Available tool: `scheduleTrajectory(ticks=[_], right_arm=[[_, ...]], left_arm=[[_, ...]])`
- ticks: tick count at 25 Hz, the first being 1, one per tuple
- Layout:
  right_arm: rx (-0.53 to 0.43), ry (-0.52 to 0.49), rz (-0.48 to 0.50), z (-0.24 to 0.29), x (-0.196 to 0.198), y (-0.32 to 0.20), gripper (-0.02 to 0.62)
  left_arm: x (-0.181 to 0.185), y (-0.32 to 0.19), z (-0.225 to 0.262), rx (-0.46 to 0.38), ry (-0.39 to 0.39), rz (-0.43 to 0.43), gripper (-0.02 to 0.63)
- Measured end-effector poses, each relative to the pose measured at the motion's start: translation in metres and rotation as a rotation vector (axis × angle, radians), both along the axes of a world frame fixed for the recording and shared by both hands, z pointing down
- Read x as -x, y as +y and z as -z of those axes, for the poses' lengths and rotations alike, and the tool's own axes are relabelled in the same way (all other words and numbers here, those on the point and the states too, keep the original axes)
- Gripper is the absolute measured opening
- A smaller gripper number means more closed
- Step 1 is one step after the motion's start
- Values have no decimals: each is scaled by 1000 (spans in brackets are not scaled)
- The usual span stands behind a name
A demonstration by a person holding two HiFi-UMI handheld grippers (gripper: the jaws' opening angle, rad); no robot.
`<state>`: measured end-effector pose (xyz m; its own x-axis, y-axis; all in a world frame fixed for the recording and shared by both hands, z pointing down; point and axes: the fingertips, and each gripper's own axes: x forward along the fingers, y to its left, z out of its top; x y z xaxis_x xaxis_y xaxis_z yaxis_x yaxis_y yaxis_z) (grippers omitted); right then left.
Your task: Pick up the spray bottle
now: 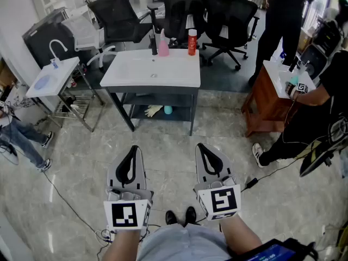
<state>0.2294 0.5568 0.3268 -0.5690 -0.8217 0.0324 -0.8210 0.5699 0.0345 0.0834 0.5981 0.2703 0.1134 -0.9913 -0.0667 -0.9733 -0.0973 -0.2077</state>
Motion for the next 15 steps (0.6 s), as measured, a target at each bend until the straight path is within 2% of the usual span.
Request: scheduleTrajectory(ticks=[8,15], right_arm=[[20,5,14,-6,-6,-4,13],[6,-24,-16,-8,-32,-28,15]], left_arm=[[-11,-6,-7,14,4,-4,15],[-25,-24,-15,18,1,9,15]])
